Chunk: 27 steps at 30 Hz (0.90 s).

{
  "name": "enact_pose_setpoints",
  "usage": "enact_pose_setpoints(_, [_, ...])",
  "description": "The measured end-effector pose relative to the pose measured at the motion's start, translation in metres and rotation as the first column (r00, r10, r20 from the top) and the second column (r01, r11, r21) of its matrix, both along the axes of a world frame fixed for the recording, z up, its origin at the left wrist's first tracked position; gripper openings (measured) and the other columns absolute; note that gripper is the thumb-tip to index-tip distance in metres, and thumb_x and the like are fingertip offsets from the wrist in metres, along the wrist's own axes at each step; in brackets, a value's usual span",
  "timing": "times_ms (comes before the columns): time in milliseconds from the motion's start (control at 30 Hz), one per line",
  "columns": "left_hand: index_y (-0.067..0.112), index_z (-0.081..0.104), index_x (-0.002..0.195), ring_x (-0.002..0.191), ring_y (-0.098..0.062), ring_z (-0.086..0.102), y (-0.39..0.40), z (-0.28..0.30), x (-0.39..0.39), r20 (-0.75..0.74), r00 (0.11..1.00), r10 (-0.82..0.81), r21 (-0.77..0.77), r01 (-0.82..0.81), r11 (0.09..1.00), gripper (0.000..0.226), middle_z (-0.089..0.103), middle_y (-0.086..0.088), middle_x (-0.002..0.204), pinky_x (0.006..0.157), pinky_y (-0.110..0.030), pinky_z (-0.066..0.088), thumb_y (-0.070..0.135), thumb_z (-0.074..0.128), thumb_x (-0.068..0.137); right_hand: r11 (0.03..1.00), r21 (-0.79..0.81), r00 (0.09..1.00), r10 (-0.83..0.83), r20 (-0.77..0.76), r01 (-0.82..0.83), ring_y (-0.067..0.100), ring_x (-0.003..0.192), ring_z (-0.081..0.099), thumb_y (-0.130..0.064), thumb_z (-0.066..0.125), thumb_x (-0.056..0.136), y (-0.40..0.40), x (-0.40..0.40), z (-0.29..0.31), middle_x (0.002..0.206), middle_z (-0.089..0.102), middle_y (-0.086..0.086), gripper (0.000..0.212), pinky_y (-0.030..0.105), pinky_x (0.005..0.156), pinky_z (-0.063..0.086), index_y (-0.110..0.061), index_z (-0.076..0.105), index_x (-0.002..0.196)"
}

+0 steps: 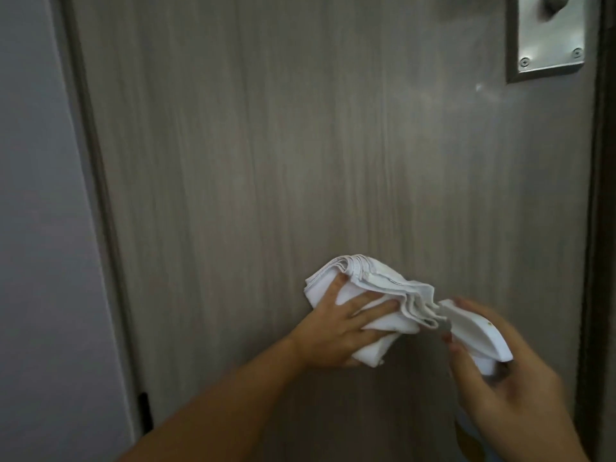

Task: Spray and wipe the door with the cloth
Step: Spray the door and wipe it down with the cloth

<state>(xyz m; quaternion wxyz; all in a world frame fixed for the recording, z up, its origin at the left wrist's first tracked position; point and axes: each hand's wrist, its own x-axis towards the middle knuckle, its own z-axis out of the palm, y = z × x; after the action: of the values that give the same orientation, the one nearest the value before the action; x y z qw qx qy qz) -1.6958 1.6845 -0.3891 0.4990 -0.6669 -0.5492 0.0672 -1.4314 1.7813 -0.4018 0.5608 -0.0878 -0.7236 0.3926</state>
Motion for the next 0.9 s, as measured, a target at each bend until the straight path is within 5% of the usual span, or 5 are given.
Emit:
enact_pose_setpoints(433, [0.029, 0.038, 0.157, 0.156, -0.036, 0.019, -0.224, -0.081, -0.158, 0.357, 0.872, 0.334, 0.204, -0.421, 0.884, 0.078, 0.038, -0.011, 0.162, 0.106, -0.078, 0.027, 0.054, 0.064, 0.088, 0.974, 0.0, 0.97, 0.227, -0.087, -0.228, 0.002, 0.108, 0.069, -0.004, 0.077, 0.079, -0.13, -0.172, -0.059, 0.117, 0.074, -0.017, 0.049, 0.021, 0.099, 0.049, -0.034, 0.074, 0.118])
enact_pose_setpoints(667, [0.028, 0.027, 0.162, 0.158, -0.034, 0.01, -0.244, -0.111, -0.176, 0.764, 0.638, 0.094, 0.406, -0.589, 0.699, 0.069, 0.017, -0.005, 0.171, 0.115, -0.074, 0.021, 0.048, 0.043, 0.098, 0.881, -0.208, 0.897, 0.441, 0.033, -0.426, -0.021, 0.092, 0.062, -0.094, 0.056, 0.06, -0.213, -0.266, -0.089, 0.1, 0.065, -0.046, 0.05, 0.0, 0.093, 0.042, -0.079, 0.054, 0.107])
enact_pose_setpoints(767, [0.036, 0.029, 0.16, 0.159, -0.028, 0.009, -0.253, -0.108, -0.185, 0.788, 0.614, -0.051, 0.49, -0.574, 0.657, 0.062, 0.007, 0.012, 0.172, 0.121, -0.065, 0.016, 0.044, 0.041, 0.1, 0.799, -0.325, 0.839, 0.543, 0.031, -0.505, -0.023, 0.07, 0.062, -0.101, 0.06, 0.017, -0.224, -0.287, -0.109, 0.077, 0.067, -0.029, 0.104, 0.001, 0.078, 0.047, -0.047, 0.066, 0.106])
enact_pose_setpoints(833, [0.052, 0.017, 0.158, 0.159, -0.021, 0.008, -0.263, -0.105, -0.19, 0.778, 0.619, -0.109, 0.508, -0.517, 0.689, 0.061, -0.001, 0.026, 0.168, 0.124, -0.062, 0.01, 0.044, 0.038, 0.101, 0.767, -0.29, 0.769, 0.625, 0.137, -0.572, -0.021, 0.063, 0.06, -0.103, 0.057, 0.024, -0.227, -0.277, -0.105, 0.064, 0.067, -0.032, 0.105, 0.009, 0.075, 0.051, -0.052, 0.069, 0.115])
enact_pose_setpoints(900, [0.056, 0.011, 0.158, 0.159, -0.018, 0.009, -0.28, -0.103, -0.198, 0.783, 0.61, -0.126, 0.484, -0.469, 0.739, 0.062, 0.005, 0.025, 0.169, 0.124, -0.066, 0.011, 0.046, 0.037, 0.103, 0.698, -0.389, 0.687, 0.7, 0.193, -0.602, -0.011, 0.042, 0.058, -0.067, 0.091, 0.041, -0.233, -0.273, -0.118, 0.05, 0.066, -0.014, 0.109, 0.018, 0.076, 0.056, -0.004, 0.068, 0.126])
